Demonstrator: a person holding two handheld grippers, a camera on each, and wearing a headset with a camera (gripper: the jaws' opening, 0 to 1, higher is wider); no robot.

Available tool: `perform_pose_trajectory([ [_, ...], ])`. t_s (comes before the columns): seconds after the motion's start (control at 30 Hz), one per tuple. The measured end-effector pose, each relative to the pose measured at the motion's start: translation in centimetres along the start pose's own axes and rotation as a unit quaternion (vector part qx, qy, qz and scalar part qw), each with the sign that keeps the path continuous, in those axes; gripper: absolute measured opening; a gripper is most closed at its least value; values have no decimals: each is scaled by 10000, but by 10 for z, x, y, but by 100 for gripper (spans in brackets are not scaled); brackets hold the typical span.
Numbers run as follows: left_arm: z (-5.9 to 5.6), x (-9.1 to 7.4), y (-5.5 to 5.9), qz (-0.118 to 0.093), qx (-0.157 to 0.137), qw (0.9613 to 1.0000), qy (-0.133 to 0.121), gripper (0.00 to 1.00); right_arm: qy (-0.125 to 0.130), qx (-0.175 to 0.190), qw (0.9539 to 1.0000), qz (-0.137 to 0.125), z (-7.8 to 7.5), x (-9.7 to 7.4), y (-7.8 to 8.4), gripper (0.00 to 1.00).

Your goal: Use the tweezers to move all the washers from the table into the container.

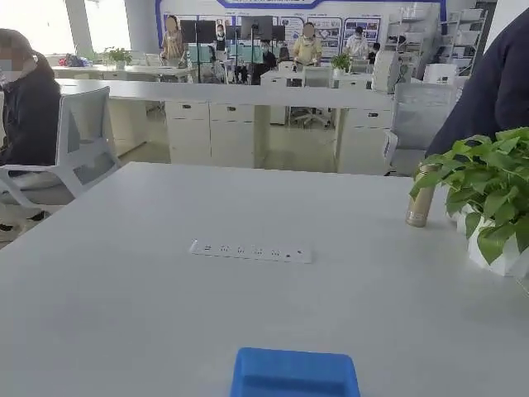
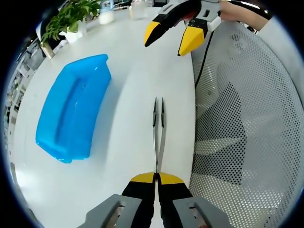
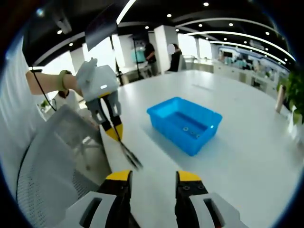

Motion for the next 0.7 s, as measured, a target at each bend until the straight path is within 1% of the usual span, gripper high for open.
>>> perform_pose_trajectory([
  [0.13, 0, 0, 0, 80, 38, 10000, -25, 0, -9, 5, 10000, -11, 2, 1, -1, 33],
  [0.2, 0, 2, 1, 173, 25, 9998, -36, 0, -26, 12, 10000, -14, 3, 2, 0, 33],
  [0.33, 1, -1, 2, 194, 19, 9998, -13, 0, -25, 11, 10000, 4, 3, 1, -1, 33],
  [0.47, 0, -3, 2, 159, 28, 9999, -9, 0, 6, 43, 10000, -52, 2, 0, -3, 33],
  [0.7, 0, -3, 3, -30, -224, 9997, -8, 0, 34, 63, 10000, -50, 4, -1, -3, 33],
])
Point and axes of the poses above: the centre of the closed fingertips' face, and the gripper's own axes: x roughly forward along the fingers, z roughly to its left, y roughly out of its underside, the point moved 3 cm from there along -x, roughly backward along the fingers, and after that the axes turned 7 degrees about -x, right-handed, at the moved point
